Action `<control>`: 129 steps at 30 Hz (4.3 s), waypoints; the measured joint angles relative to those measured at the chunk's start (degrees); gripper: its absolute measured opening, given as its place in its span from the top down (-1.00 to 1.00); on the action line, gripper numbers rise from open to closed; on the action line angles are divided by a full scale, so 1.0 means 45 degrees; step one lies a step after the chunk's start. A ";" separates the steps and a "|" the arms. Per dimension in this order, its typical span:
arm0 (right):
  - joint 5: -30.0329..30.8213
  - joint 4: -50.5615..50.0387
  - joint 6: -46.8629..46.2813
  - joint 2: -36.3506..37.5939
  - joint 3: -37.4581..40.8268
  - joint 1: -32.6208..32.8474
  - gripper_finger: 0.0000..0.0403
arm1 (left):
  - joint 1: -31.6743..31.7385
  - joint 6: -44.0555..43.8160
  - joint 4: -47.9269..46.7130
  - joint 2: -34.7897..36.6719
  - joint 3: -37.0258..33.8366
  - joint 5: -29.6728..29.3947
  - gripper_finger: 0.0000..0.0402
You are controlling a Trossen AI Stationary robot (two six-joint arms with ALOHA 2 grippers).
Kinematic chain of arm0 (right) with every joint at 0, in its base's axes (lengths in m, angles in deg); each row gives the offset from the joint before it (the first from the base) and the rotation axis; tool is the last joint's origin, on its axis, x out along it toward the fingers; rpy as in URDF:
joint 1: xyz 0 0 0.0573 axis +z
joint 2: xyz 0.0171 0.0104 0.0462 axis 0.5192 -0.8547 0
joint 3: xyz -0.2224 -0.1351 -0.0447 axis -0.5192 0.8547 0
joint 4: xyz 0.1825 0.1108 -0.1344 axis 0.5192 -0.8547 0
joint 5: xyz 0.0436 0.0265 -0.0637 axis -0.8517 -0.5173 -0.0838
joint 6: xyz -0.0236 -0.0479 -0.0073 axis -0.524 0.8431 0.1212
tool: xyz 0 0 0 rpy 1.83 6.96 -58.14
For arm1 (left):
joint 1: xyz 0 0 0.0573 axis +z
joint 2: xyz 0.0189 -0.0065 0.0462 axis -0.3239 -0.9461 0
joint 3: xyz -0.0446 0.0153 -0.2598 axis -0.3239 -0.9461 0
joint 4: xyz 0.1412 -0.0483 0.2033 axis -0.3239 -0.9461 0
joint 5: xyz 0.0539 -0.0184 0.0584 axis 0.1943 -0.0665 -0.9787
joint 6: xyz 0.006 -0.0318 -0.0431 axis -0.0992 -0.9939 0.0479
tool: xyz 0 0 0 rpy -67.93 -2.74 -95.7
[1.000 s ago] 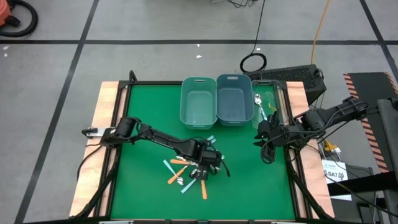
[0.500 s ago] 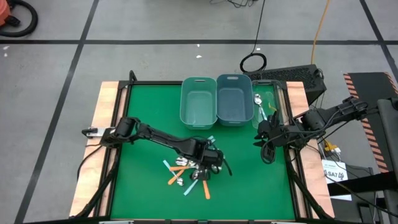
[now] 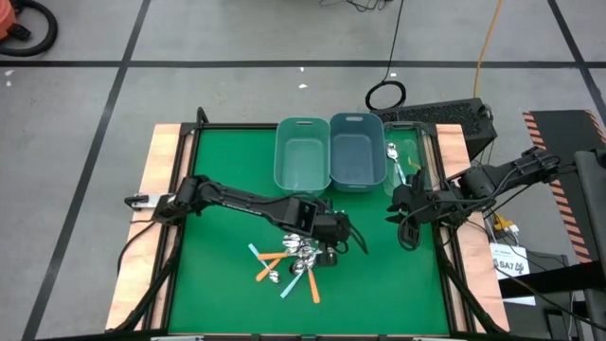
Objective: Sort silverware by color (type)
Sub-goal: Put the green spoon into the transparent bin
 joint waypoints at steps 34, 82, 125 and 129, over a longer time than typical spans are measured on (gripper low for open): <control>-0.0612 0.4135 0.1690 -0.0068 0.0005 0.0909 0.01 | -0.0371 -0.1898 0.2467 -0.0005 0.2168 0.0007 0.73; -0.0716 0.4541 0.2128 -0.0699 0.0005 0.0909 0.67 | -0.0364 -0.2172 0.3126 -0.0005 0.2149 -0.0336 0.73; 0.2568 0.2410 -0.2083 0.1243 -0.0019 0.0889 0.73 | -0.0127 -0.2945 -0.6676 0.2010 0.3800 -0.2518 0.13; 0.3732 0.2340 -0.3000 0.1375 -0.0066 0.0889 0.73 | 0.0336 -0.1818 -0.7711 0.2746 0.3786 -0.2453 0.29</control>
